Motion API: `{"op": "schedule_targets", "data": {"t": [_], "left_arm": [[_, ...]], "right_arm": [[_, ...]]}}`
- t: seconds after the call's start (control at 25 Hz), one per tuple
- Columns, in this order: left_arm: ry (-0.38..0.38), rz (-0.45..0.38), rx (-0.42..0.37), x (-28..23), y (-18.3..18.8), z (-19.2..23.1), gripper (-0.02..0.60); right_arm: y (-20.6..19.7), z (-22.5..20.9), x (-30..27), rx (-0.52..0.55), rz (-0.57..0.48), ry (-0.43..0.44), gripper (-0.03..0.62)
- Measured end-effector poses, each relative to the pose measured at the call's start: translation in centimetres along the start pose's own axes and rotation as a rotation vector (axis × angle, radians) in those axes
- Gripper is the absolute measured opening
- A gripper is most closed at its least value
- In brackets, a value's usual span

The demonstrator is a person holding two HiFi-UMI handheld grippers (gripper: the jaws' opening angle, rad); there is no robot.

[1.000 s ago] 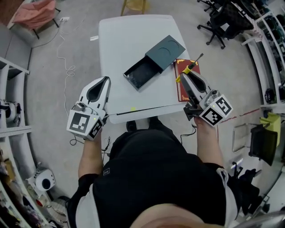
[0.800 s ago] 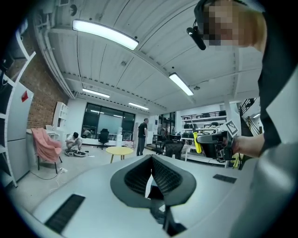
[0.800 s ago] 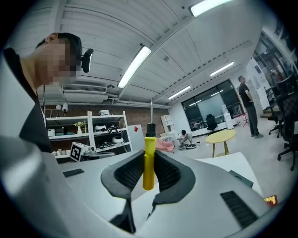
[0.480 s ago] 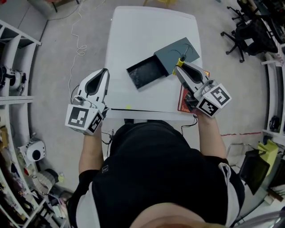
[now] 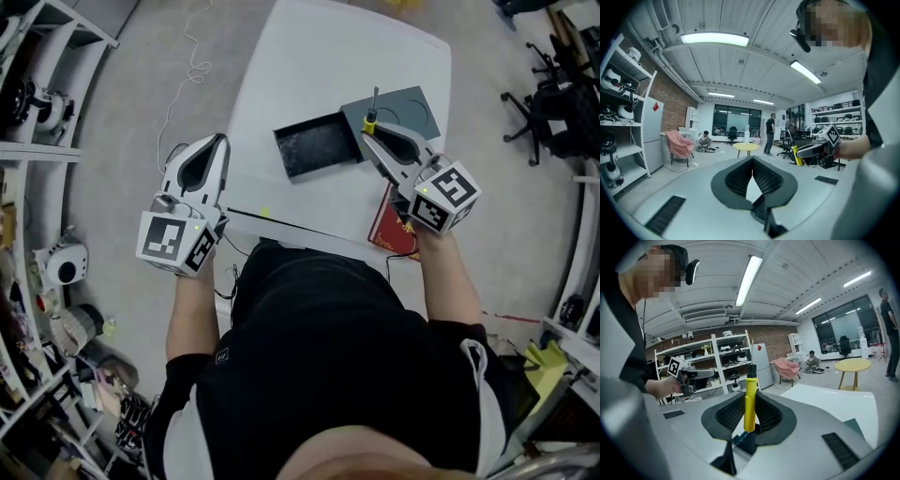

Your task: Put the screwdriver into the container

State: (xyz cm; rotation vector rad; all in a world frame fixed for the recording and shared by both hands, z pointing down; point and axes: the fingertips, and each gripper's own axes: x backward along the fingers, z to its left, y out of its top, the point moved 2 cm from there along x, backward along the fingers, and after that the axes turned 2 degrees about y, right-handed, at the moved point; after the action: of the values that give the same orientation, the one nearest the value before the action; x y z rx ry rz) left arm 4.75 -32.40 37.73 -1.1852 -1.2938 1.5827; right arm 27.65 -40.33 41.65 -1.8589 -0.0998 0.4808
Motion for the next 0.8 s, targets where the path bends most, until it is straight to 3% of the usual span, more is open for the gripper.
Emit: {"op": "schedule_targets", "data": {"t": [0.24,0.8], "left_arm": [[0.04,-0.001,0.005,1.2,-0.5,0.7,0.015],[-0.02,0.03,0.076,1.2,-4.4,2.8,0.015]], "right_arm": [[-1.6,0.1,-2.8,0.103,0.134,0.03,0.081],[-7.9,0.9,-8.4,0.301,0.494,0.068,0.081]]}}
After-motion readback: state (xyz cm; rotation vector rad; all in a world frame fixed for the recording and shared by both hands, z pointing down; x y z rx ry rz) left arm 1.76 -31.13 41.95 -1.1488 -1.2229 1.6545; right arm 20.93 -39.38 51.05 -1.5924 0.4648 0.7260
